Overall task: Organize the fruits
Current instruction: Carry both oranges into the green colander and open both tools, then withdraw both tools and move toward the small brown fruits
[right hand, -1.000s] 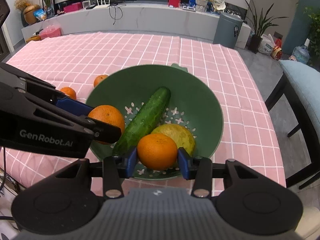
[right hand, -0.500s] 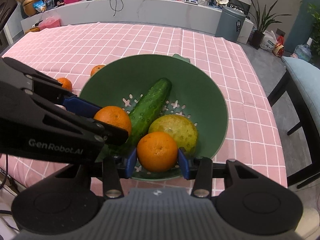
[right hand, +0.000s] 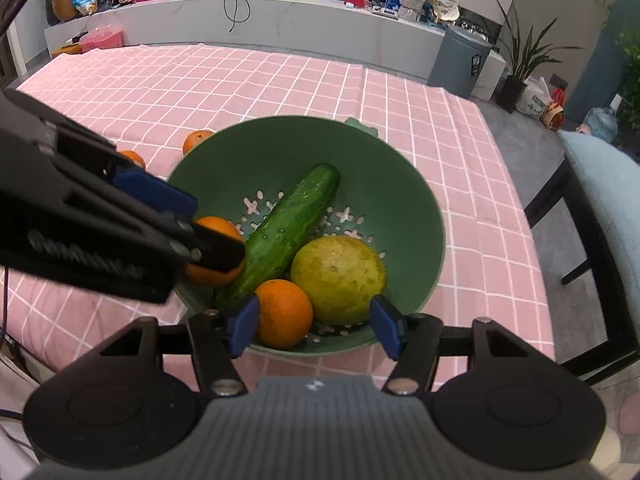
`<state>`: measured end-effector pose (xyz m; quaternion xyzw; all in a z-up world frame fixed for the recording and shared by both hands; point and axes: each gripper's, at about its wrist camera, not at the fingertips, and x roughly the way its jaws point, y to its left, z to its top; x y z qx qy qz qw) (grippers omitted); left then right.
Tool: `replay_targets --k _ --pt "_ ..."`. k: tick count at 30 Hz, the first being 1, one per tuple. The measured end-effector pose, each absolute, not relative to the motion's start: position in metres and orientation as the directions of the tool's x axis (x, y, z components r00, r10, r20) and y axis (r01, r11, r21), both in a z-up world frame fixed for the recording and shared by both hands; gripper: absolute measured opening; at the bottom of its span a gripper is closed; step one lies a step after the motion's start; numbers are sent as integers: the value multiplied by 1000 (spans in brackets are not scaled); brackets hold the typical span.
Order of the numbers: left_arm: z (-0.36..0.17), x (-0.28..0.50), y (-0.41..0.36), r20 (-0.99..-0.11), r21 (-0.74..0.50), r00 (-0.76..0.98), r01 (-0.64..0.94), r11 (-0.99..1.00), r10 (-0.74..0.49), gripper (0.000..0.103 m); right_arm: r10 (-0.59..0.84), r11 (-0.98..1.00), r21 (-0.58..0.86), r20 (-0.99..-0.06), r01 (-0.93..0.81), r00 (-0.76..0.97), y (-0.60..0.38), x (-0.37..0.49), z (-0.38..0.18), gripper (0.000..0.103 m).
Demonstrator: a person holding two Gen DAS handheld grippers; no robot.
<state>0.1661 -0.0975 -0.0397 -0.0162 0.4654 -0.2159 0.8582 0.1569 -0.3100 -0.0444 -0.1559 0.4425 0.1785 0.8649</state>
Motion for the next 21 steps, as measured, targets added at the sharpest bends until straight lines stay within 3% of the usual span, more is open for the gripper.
replay_targets --k 8,13,21 --pt "-13 150 -81 -752 -206 542 346 915 -375 62 107 896 -208 -757 -393 645 -310 142 -22 81" --pt "-1 135 -61 -734 -156 589 337 928 -337 62 76 903 -253 -700 -346 710 -302 129 -8 84" --pt "4 115 -14 -716 -149 628 291 945 -306 62 221 922 -105 -648 -373 729 -275 109 7 84"
